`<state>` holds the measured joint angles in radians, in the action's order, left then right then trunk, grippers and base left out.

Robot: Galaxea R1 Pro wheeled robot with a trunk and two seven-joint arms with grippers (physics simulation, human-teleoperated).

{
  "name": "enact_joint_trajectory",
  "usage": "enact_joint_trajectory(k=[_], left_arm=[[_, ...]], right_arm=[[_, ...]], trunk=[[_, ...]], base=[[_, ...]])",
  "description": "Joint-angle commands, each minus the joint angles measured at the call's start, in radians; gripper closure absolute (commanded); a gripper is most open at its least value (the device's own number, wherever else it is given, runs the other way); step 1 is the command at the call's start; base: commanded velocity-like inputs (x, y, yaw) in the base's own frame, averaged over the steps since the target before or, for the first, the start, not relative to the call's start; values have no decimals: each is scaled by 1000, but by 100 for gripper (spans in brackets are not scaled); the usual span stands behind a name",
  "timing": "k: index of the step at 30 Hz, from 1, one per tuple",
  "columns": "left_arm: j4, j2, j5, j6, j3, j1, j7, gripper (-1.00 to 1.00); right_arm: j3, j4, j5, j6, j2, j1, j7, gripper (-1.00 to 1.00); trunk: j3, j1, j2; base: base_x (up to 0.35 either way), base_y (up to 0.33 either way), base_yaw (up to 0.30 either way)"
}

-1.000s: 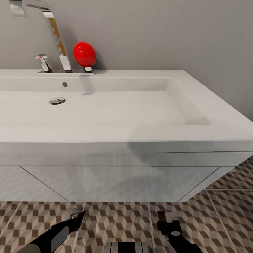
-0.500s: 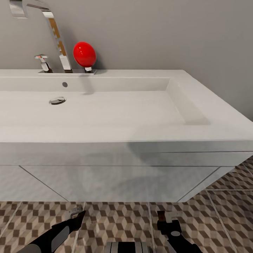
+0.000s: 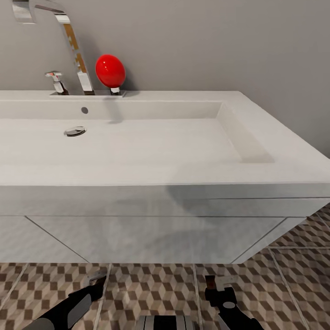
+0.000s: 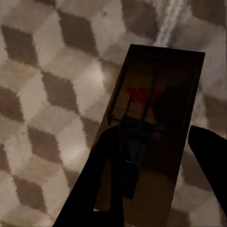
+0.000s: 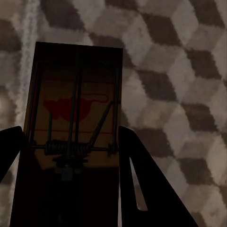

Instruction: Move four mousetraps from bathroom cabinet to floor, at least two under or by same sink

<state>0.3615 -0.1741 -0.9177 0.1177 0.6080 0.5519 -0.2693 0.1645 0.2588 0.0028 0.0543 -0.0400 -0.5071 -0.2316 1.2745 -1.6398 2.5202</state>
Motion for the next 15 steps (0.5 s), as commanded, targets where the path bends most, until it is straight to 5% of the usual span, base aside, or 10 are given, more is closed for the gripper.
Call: enact_joint_trajectory(k=[1, 6, 15], left_arm=[[10, 4, -7, 3, 9, 0, -75, 100], [51, 22, -7, 4, 9, -1, -174, 100], [76, 26, -9, 5, 10, -1, -189, 100]], right_arm=[[6, -1, -3, 3, 0, -1, -5, 100], [6, -1, -3, 3, 0, -1, -5, 100], [6, -1, -3, 4, 0, -1, -5, 100]], trunk=[[1, 0, 0], [1, 0, 0], [1, 0, 0]], base=[[0, 0, 0], [0, 0, 0], [0, 0, 0]])
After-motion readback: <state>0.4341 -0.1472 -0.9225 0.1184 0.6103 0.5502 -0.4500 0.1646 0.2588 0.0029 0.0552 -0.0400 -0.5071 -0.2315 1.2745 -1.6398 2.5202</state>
